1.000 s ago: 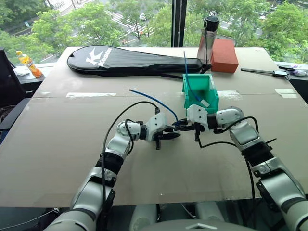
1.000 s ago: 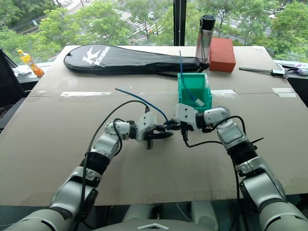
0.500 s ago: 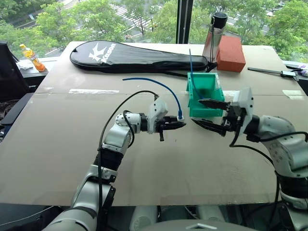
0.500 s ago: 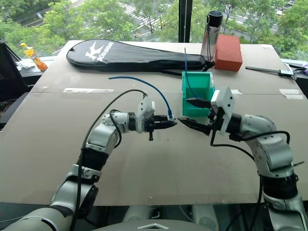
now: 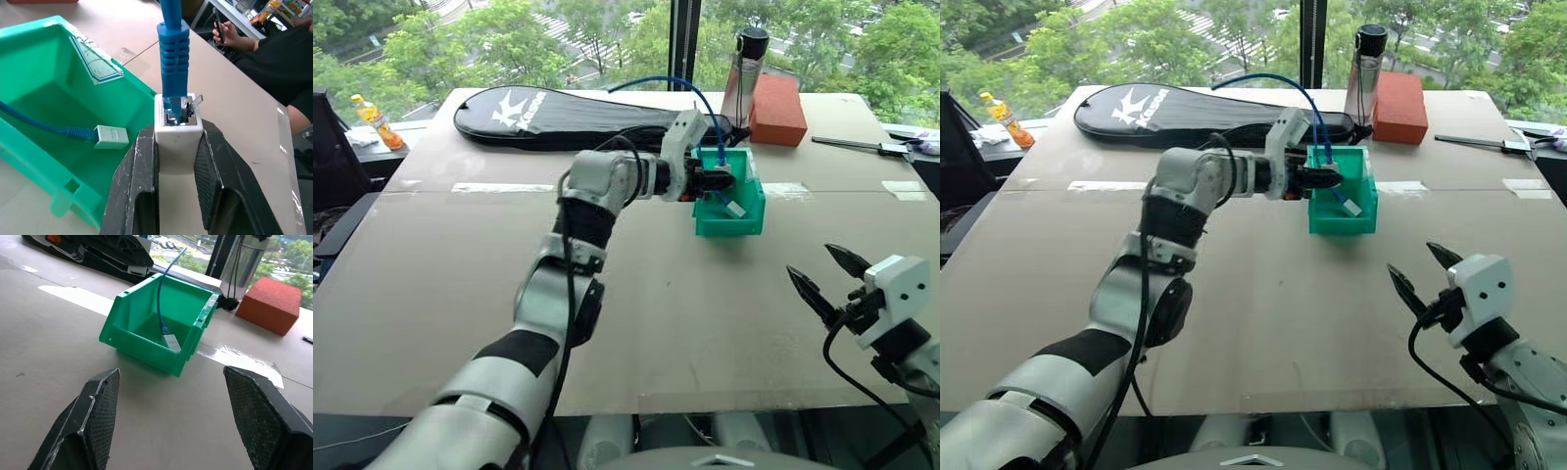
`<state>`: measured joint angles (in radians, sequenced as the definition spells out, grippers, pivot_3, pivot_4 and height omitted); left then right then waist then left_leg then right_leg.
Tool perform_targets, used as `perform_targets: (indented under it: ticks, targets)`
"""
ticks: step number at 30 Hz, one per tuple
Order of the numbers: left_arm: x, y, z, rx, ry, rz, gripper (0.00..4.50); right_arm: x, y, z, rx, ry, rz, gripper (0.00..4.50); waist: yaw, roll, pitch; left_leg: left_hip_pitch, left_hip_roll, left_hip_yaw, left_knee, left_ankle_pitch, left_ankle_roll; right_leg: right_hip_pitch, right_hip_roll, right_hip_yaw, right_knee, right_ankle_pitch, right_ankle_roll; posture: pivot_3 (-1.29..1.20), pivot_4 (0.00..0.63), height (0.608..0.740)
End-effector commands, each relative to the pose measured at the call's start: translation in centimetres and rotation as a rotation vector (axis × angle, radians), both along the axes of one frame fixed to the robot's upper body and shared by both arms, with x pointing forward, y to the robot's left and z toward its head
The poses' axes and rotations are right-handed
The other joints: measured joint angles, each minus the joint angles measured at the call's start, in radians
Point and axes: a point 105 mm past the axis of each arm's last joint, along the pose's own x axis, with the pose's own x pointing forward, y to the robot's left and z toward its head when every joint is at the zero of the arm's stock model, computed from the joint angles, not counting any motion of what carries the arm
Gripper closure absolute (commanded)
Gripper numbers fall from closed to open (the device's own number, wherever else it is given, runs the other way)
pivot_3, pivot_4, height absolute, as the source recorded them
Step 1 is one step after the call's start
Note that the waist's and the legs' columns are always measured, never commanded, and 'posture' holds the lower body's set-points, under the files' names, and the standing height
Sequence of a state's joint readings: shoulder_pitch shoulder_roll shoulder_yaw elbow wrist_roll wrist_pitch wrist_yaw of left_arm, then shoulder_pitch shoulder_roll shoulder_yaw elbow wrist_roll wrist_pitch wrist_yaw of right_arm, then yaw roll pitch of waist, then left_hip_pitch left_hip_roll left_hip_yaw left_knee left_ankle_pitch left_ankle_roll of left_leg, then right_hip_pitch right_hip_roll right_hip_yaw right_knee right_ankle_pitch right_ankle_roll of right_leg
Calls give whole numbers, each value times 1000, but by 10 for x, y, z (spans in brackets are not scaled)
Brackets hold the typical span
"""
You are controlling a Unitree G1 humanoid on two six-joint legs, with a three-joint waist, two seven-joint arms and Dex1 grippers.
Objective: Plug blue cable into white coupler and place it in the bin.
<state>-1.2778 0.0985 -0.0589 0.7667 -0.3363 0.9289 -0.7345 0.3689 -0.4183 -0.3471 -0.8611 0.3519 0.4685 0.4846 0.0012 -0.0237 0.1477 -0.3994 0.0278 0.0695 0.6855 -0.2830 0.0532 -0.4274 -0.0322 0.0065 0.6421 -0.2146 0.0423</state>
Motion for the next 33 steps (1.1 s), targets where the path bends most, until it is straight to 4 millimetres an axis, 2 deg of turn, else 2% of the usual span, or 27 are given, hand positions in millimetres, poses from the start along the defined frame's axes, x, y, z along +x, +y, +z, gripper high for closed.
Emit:
perform_targets:
  ticks: [1,3,5,10,14,18,19,21,25,28,33]
  targets:
    - [11,-15,2,16,-29,33,4110,-4,0,16,-25,-88,-26,1212,-3,0,0,0,-1,1,0,0,0,0,-1,1,0,0,0,0,150,740]
    - [13,-22,0,8,-19,45,3085,-3,1,17,-26,-93,-26,1120,-5,0,0,0,-2,1,0,0,0,0,-1,3,-1,0,-1,0,150,740]
    - [14,-25,-2,23,-23,49,2485,-4,3,16,-29,-90,-21,1120,-6,-1,0,0,-3,1,-1,-1,1,-1,-2,4,-1,0,-1,0,150,740]
    - [16,-18,1,26,5,63,163,-2,5,17,-34,-89,-9,1120,-6,-1,1,-1,-3,1,-1,-1,1,-2,-2,5,-1,0,0,0,150,740]
    - [12,-10,13,-27,20,16,50,2,4,15,-35,-84,4,1120,-11,-1,1,-1,-3,1,-1,-1,1,-2,-2,6,0,0,0,0,150,740]
    - [-5,11,35,-118,-125,-87,50,13,6,14,-25,-83,28,1120,-19,0,1,0,-2,2,-2,-1,1,-2,-2,7,1,0,0,0,150,740]
    - [-6,19,36,-112,-205,-66,50,16,5,14,-25,-84,31,1120,-19,0,1,1,-1,2,-2,-1,1,-3,-2,8,1,0,0,0,150,740]
    - [-12,36,47,-180,-477,12,50,21,5,14,-23,-86,48,1120,-15,1,0,1,1,1,-2,0,0,-3,-2,9,1,0,-1,0,150,740]
    - [-40,77,32,-196,-635,42,50,32,4,15,-15,-85,100,1120,-12,1,1,1,1,2,-2,2,-4,-3,-3,10,1,0,-1,0,150,740]
    - [-59,112,22,-300,-578,113,50,38,2,15,-20,-75,140,1120,-7,1,1,1,0,2,-1,2,-4,-2,-4,10,1,0,-1,0,150,740]
    - [-83,157,-23,-124,-560,222,50,40,-9,10,-50,-28,192,1120,-1,2,0,2,0,2,-1,0,1,-1,-5,8,1,0,-1,0,150,740]
